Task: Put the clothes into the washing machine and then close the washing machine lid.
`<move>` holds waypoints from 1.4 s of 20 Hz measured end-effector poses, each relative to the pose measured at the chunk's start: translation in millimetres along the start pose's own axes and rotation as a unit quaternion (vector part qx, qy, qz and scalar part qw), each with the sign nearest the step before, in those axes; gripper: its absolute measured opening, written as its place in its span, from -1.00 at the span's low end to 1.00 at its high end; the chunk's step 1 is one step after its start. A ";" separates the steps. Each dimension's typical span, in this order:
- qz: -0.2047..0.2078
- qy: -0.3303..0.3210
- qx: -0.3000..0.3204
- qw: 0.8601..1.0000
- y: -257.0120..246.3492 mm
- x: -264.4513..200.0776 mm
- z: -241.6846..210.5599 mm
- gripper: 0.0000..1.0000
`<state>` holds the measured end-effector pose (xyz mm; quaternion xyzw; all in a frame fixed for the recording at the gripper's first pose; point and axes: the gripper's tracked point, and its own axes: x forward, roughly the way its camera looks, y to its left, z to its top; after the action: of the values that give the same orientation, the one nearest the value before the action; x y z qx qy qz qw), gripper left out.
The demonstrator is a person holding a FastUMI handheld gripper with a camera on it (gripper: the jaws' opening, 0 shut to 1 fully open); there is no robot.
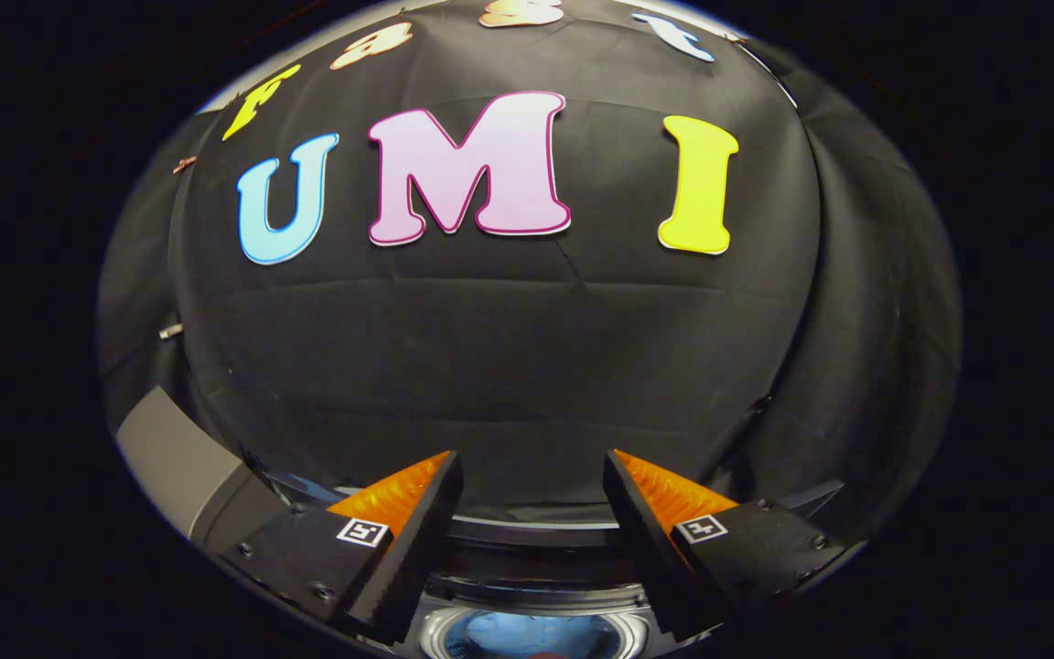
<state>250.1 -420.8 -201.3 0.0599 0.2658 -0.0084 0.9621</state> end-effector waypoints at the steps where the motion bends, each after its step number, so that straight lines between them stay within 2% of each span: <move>1: 0.004 0.000 -0.009 1.000 -0.2 -2.0 0.7 0.97; 7: -0.021 -0.023 -0.018 0.999 -3.1 -11.0 -1.8 0.99; 13: -0.023 -0.019 -0.020 0.999 -2.1 -19.6 -3.9 0.99; 19: -0.027 -0.006 -0.017 0.999 -0.9 -51.2 -19.8 0.99; 24: -0.035 -0.032 -0.021 0.999 2.4 -68.5 -25.2 0.99; 28: -0.045 -0.029 -0.020 0.998 0.8 -73.5 -30.2 0.99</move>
<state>171.6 -417.6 -189.3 0.0289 0.2408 -0.0480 0.9690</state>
